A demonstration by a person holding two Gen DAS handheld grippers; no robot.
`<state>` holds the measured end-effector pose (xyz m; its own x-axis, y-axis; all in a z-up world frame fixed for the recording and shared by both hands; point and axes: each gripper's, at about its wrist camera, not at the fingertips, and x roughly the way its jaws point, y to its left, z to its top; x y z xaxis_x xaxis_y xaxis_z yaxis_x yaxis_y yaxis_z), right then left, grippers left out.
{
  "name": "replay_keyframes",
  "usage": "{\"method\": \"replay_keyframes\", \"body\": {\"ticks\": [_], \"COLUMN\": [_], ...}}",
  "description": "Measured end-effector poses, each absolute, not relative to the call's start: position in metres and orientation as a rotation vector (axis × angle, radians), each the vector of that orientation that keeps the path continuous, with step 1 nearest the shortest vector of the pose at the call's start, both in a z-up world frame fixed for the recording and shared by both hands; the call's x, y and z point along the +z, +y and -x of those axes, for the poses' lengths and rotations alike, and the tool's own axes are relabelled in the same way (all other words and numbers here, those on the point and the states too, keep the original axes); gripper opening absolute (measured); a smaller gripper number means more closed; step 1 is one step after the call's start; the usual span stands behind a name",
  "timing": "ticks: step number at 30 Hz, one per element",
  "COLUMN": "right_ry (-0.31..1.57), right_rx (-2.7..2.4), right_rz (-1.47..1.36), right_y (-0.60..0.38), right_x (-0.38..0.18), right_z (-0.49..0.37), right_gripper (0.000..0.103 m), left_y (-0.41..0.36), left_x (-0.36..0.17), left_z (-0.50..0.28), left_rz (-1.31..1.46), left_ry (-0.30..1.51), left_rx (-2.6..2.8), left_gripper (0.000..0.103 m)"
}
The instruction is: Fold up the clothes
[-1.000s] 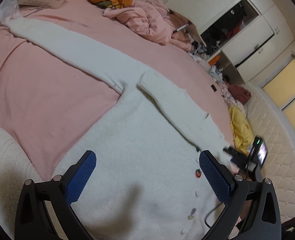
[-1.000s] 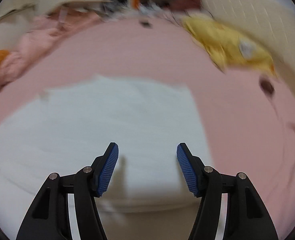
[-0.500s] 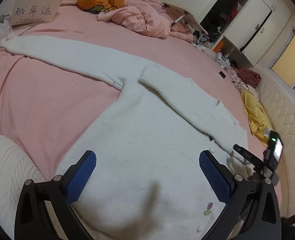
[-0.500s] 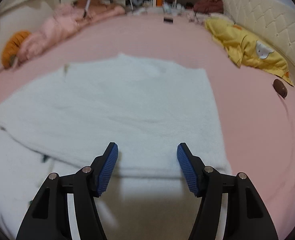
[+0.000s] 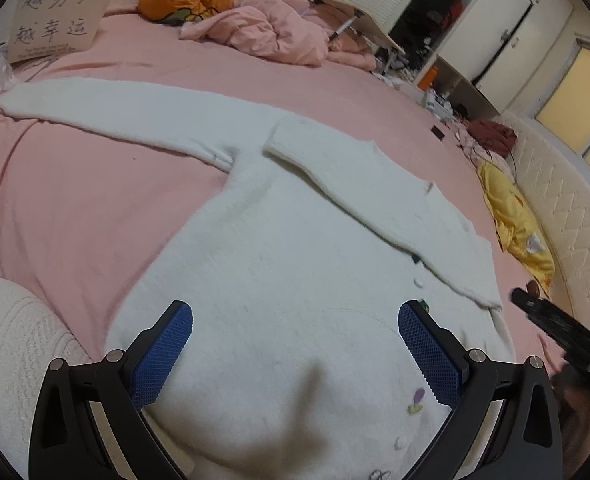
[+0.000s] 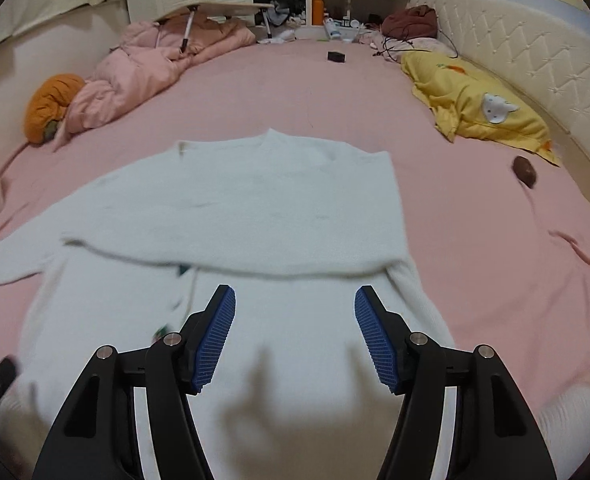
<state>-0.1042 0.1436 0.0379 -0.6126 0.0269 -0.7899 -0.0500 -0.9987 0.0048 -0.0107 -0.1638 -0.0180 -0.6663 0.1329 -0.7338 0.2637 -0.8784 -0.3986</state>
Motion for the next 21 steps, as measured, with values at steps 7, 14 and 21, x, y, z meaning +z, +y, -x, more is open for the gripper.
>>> {"method": "replay_keyframes", "body": {"ticks": [7, 14, 21], "right_ry": [0.091, 0.062, 0.064], "right_rx": [2.753, 2.738, 2.789], "right_rz": [1.401, 1.432, 1.406], "right_y": [0.149, 0.149, 0.147], "right_x": [0.052, 0.048, 0.057], "right_z": [0.046, 0.004, -0.004], "right_gripper": [0.063, 0.063, 0.063], "left_y": [-0.13, -0.093, -0.095], "left_x": [-0.033, -0.024, -0.019], "left_z": [0.015, 0.005, 0.001], "left_rz": [-1.535, -1.61, -1.586], "left_ry": [0.653, 0.441, 0.463], "left_rx": [-2.698, -2.77, -2.756], "left_gripper": [0.103, 0.103, 0.103]}}
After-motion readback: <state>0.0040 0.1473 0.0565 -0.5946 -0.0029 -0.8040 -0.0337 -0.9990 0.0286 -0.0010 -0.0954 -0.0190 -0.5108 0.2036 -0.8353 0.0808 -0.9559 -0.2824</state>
